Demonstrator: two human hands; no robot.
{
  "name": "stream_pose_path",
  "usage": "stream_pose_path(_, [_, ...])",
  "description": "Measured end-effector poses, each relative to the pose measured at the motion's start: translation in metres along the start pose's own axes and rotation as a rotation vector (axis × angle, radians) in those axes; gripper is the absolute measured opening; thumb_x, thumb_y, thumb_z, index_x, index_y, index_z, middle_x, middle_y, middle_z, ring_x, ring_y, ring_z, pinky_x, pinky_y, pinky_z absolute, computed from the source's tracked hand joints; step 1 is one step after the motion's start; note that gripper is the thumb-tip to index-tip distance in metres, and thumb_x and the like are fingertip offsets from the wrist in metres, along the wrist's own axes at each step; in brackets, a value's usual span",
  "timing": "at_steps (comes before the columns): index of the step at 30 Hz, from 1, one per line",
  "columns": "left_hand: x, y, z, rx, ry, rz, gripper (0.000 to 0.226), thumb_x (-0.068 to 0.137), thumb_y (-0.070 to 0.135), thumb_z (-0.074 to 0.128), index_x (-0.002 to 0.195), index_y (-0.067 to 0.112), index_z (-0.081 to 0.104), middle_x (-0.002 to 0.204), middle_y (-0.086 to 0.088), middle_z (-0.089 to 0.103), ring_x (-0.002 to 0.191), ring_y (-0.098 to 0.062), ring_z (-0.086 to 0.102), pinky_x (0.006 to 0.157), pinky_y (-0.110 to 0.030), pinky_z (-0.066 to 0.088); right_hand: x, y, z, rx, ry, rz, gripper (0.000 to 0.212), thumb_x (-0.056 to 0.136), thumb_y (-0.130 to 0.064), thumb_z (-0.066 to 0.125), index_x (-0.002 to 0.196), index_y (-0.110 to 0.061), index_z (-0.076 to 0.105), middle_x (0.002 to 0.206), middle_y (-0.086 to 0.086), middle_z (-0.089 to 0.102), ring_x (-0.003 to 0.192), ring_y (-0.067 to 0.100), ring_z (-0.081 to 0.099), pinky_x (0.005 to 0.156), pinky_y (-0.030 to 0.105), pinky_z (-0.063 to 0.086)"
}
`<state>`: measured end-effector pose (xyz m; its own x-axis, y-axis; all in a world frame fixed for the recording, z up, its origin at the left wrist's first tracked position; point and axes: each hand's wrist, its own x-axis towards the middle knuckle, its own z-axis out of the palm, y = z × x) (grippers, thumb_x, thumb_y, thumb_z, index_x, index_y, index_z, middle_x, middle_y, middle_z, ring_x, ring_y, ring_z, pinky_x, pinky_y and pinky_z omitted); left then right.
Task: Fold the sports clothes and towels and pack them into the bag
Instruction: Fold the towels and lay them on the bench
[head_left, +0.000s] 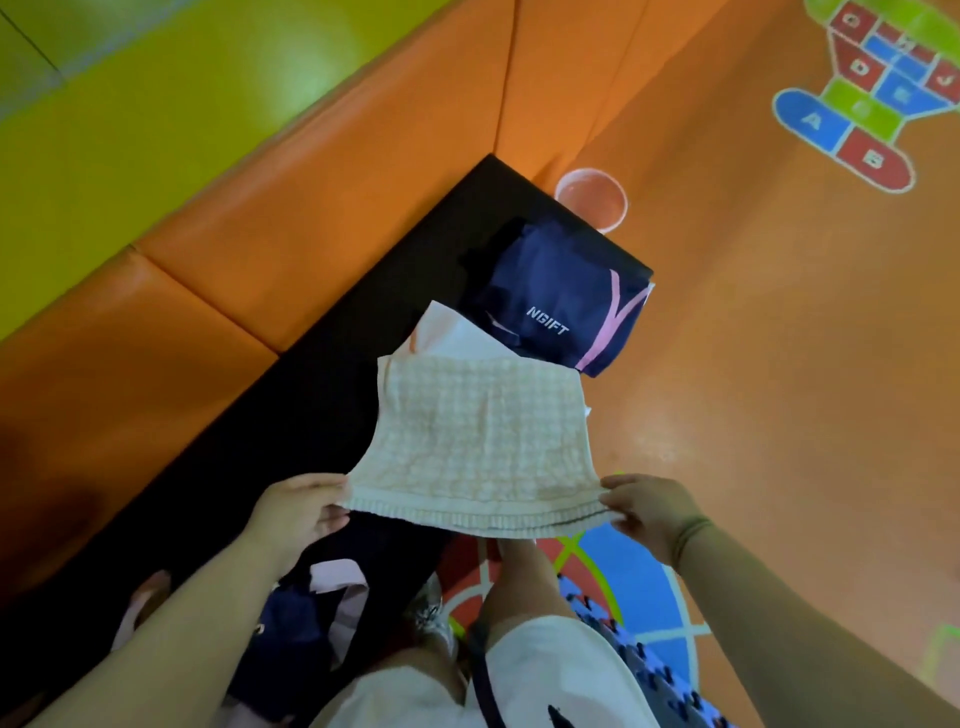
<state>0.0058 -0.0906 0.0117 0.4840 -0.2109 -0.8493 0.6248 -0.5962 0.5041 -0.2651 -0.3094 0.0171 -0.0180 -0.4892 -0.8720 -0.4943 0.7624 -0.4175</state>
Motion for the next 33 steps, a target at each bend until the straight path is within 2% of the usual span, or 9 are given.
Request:
stream_pose_path(5, [0.031, 0.033, 0.014, -0.089, -0.031, -0.014, 0.011, 0.090, 0.006, 0.060, 0.099, 0.001, 0.062, 0.080, -0.012, 0.057, 0.073, -0.021, 0.056, 0.071, -0.033, 0.051, 0.024, -0.036, 0.005, 0.079, -0.012, -0.016, 0.017, 0.086, 0.003, 0.057, 0.100, 0.002, 0.064, 0.069, 0.012, 0.058, 0.059, 0.020, 0.051, 0.038, 0.016, 0.047])
stream_pose_path(9, [0.063, 0.060, 0.027, -0.177, -0.112, 0.020, 0.019, 0.093, -0.002, 0.045, 0.108, 0.001, 0.056, 0.091, -0.017, 0.059, 0.086, -0.024, 0.060, 0.079, -0.034, 0.049, 0.053, -0.065, 0.009, 0.217, -0.101, -0.012, 0.029, 0.085, 0.015, 0.040, 0.108, 0.011, 0.057, 0.092, 0.017, 0.059, 0.075, 0.025, 0.054, 0.051, 0.021, 0.056])
stream_pose_path(12, [0.090, 0.067, 0.038, 0.041, -0.129, 0.083, 0.033, 0.089, -0.012, 0.049, 0.115, 0.007, 0.055, 0.099, -0.017, 0.063, 0.094, -0.023, 0.063, 0.084, -0.033, 0.049, 0.074, -0.077, 0.008, 0.103, -0.193, -0.077, 0.037, 0.080, 0.025, 0.041, 0.108, 0.008, 0.058, 0.093, 0.015, 0.065, 0.073, 0.021, 0.064, 0.057, 0.019, 0.056])
stream_pose_path(16, [0.124, 0.068, 0.058, 0.275, -0.054, 0.165, 0.019, 0.087, -0.002, 0.060, 0.087, 0.017, 0.063, 0.090, -0.004, 0.065, 0.083, -0.013, 0.063, 0.066, -0.021, 0.053, 0.103, -0.083, 0.011, -0.221, -0.129, -0.183, 0.032, 0.079, 0.024, 0.053, 0.102, 0.005, 0.061, 0.072, 0.009, 0.065, 0.048, 0.003, 0.062, 0.053, 0.013, 0.053])
stream_pose_path(19, [0.150, 0.064, 0.066, 0.380, 0.026, 0.229, 0.010, 0.092, 0.016, 0.058, 0.085, 0.020, 0.064, 0.088, 0.000, 0.067, 0.080, -0.013, 0.063, 0.070, -0.027, 0.052, 0.127, -0.082, 0.018, -0.330, -0.006, -0.243, 0.011, 0.085, 0.005, 0.061, 0.090, 0.014, 0.062, 0.061, 0.012, 0.057, 0.048, 0.012, 0.054, 0.045, 0.016, 0.047])
stream_pose_path(22, [0.166, 0.064, 0.074, 0.482, 0.102, 0.293, 0.015, 0.094, 0.028, 0.055, 0.086, 0.016, 0.063, 0.081, 0.004, 0.065, 0.075, -0.010, 0.061, 0.062, -0.025, 0.047, 0.146, -0.083, 0.025, -0.357, 0.017, -0.282, 0.031, 0.089, -0.018, 0.062, 0.083, 0.012, 0.059, 0.075, 0.013, 0.054, 0.070, 0.022, 0.047, 0.060, 0.030, 0.046])
stream_pose_path(25, [0.178, 0.062, 0.082, 0.453, 0.128, 0.306, 0.015, 0.095, 0.029, 0.052, 0.089, 0.017, 0.060, 0.080, 0.007, 0.061, 0.073, -0.006, 0.057, 0.057, -0.020, 0.039, 0.158, -0.083, 0.033, -0.363, 0.011, -0.263, 0.028, 0.092, -0.023, 0.058, 0.082, 0.003, 0.056, 0.069, 0.010, 0.055, 0.060, 0.023, 0.050, 0.048, 0.023, 0.050])
stream_pose_path(28, [0.188, 0.058, 0.087, 0.429, 0.131, 0.305, 0.020, 0.094, 0.033, 0.052, 0.095, 0.014, 0.060, 0.083, 0.004, 0.063, 0.074, -0.007, 0.058, 0.058, -0.021, 0.040, 0.169, -0.079, 0.038, -0.398, 0.063, -0.276, 0.027, 0.091, -0.032, 0.058, 0.077, -0.009, 0.055, 0.066, 0.007, 0.061, 0.054, 0.021, 0.052, 0.053, 0.030, 0.050])
stream_pose_path(33, [0.211, 0.046, 0.081, 0.315, 0.023, 0.268, 0.022, 0.090, 0.027, 0.062, 0.106, 0.013, 0.064, 0.098, -0.002, 0.068, 0.092, -0.019, 0.065, 0.079, -0.033, 0.052, 0.185, -0.072, 0.046, -0.405, 0.134, -0.297, 0.025, 0.091, -0.038, 0.056, 0.091, -0.014, 0.059, 0.078, 0.004, 0.067, 0.068, 0.022, 0.061, 0.065, 0.031, 0.051])
